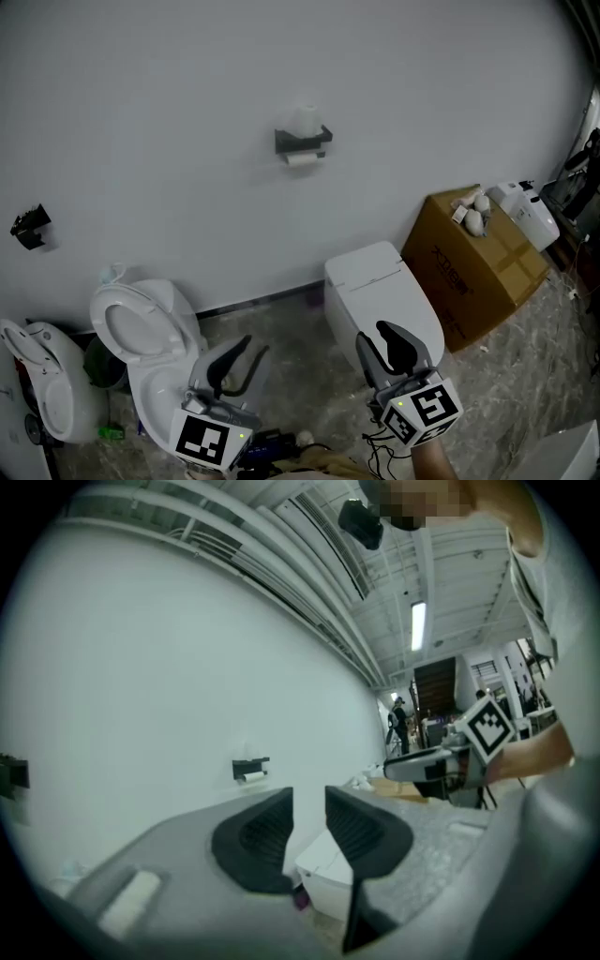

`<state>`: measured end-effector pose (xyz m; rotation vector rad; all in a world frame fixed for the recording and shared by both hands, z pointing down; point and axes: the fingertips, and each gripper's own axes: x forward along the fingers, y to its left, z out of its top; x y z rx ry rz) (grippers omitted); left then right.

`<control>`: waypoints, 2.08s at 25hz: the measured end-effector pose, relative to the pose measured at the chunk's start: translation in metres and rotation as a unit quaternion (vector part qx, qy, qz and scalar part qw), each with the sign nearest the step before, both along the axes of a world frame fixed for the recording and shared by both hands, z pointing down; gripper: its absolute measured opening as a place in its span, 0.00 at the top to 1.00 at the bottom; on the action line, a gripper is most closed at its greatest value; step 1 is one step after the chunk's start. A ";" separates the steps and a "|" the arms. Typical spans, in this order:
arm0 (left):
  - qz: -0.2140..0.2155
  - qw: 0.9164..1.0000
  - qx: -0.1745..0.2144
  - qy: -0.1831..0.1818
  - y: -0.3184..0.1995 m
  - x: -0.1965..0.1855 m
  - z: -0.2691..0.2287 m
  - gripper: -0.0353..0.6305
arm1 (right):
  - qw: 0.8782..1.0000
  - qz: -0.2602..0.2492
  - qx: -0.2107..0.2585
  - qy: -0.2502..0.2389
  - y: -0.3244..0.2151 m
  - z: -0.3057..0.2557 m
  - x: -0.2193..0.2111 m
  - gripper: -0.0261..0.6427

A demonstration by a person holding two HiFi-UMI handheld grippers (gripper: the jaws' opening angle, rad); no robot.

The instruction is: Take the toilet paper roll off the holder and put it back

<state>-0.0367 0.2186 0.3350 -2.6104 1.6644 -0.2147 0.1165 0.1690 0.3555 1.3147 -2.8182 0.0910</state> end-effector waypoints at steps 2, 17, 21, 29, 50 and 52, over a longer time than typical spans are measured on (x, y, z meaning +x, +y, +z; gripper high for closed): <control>0.001 1.000 0.001 0.002 -0.012 0.005 -0.002 0.80 | 1.000 0.001 0.000 0.001 -0.014 0.000 0.004 0.76; 0.021 1.000 0.010 -0.003 -0.088 0.017 -0.004 0.80 | 1.000 0.022 -0.005 -0.008 -0.080 0.010 0.018 0.76; 0.032 0.999 0.025 -0.004 -0.120 0.009 -0.005 0.80 | 1.000 0.020 -0.001 -0.004 -0.106 0.011 0.006 0.76; 0.052 0.998 0.026 0.004 -0.208 -0.015 -0.012 0.80 | 1.000 0.025 -0.006 0.002 -0.183 0.007 -0.024 0.76; 0.119 0.990 0.068 0.012 -0.415 -0.072 -0.052 0.76 | 0.999 0.041 0.019 0.016 -0.359 -0.026 -0.095 0.76; 0.120 0.990 0.068 0.016 -0.428 -0.075 -0.055 0.75 | 0.999 0.045 0.021 0.021 -0.369 -0.028 -0.097 0.76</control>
